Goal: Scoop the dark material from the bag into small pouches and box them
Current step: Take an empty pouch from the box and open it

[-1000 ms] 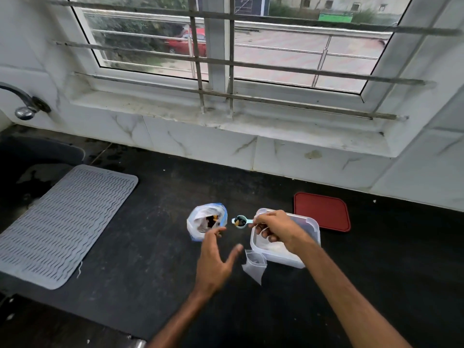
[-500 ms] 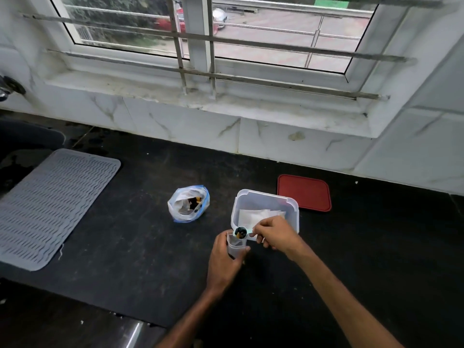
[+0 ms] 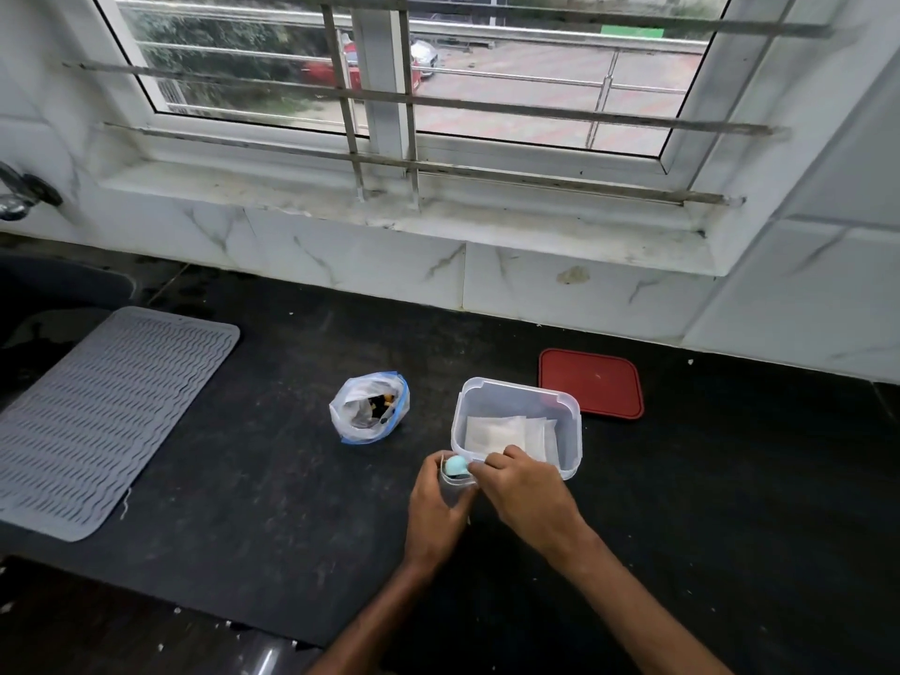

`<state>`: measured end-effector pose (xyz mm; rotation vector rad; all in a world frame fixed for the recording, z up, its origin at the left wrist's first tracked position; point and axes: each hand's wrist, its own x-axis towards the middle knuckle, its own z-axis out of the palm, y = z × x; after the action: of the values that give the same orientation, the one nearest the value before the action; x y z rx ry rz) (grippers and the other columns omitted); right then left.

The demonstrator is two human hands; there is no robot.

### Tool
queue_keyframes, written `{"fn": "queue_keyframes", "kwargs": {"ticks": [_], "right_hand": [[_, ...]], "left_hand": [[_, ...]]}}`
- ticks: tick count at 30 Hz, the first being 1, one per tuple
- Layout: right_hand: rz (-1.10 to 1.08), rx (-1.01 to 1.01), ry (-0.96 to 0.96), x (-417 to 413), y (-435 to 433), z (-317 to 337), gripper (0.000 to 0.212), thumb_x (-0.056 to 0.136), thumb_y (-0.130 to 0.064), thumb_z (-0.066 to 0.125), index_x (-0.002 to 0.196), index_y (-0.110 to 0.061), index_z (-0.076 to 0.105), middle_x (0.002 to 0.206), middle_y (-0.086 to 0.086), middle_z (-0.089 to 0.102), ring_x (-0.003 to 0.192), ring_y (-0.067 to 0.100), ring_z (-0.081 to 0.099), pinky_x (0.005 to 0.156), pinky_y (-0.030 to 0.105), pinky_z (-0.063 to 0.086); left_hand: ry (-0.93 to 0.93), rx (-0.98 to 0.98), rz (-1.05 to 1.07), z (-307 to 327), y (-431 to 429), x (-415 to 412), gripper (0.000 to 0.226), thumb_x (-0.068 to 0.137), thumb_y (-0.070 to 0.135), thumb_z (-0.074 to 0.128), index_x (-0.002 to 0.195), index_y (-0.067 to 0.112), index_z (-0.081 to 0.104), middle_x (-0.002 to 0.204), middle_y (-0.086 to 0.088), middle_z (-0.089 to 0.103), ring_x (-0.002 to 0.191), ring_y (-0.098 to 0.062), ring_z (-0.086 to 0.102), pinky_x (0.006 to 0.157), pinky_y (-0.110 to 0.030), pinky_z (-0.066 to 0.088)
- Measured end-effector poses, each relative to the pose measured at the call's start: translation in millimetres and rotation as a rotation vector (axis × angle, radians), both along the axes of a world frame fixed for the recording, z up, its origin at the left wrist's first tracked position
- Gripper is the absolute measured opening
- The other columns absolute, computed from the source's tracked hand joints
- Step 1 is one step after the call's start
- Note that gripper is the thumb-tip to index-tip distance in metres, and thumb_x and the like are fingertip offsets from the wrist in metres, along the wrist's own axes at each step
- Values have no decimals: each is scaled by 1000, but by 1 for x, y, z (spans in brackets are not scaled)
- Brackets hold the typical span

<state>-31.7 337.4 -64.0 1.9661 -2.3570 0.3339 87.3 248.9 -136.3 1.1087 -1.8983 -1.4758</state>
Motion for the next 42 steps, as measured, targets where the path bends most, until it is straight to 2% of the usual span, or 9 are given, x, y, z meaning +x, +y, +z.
{"fn": "queue_keyframes", "kwargs": {"ticks": [6,10,14,18,23,26,31,38,42], "right_hand": [[-219,-122,-390,-6,0,6,21,88,-27,73,109,-24,76,104,-8,75,91,8,68,84,27,58],[-443,-191,-814,-14,-4,8,17,89,-19,72,105,-22,78,89,-14,75,83,-3,68,81,21,56],[-489,-185,-1021,-17,-7,8,13,90,-17,71,99,-25,76,78,-11,75,78,5,71,76,27,59],[-485,-136,-963,-13,-8,3,15,89,-20,72,101,-27,76,88,-16,75,79,2,69,80,25,59],[-203,-42,-349,-3,0,-9,23,86,-29,75,109,-30,75,102,-12,75,90,4,66,81,21,56],[-145,-148,-270,1,2,-12,29,76,-21,85,103,-27,78,97,-11,76,84,7,68,73,21,59],[-268,-210,-414,-1,2,-15,28,79,-21,82,106,-27,77,100,-12,76,89,4,66,78,20,58],[-477,-214,-889,-3,-3,-7,15,85,-23,77,92,-36,76,89,-26,73,91,-6,67,79,12,52],[-527,-264,-1063,-3,-6,-4,16,86,-16,75,90,-31,77,89,-20,75,88,1,69,82,22,57]], "left_hand": [[26,7,-41,-3,-1,0,50,79,32,80,121,32,53,115,11,65,107,-4,63,90,-30,55],[-7,-16,-66,-8,-2,2,54,77,32,80,121,34,50,117,14,61,109,-1,60,92,-29,53],[-34,-4,-106,-9,-7,3,62,76,34,80,126,36,45,123,17,57,112,4,57,92,-18,51],[-41,14,-138,-9,-12,6,67,76,36,80,131,37,41,126,19,55,115,6,55,90,-11,47],[-42,19,-149,-11,-15,5,64,77,41,79,129,38,42,123,18,58,111,4,58,90,-20,53],[-46,36,-147,-12,-16,3,65,77,45,78,129,39,41,124,19,58,112,3,58,92,-24,55],[-36,32,-141,-12,-17,3,63,75,48,78,127,37,44,123,18,60,112,0,60,93,-28,54],[-52,10,-148,-9,-19,4,65,73,45,78,127,40,42,123,18,59,111,4,59,94,-29,53],[-71,36,-188,-8,-24,10,82,65,54,81,133,42,37,131,19,54,117,2,56,98,-30,52]]}}
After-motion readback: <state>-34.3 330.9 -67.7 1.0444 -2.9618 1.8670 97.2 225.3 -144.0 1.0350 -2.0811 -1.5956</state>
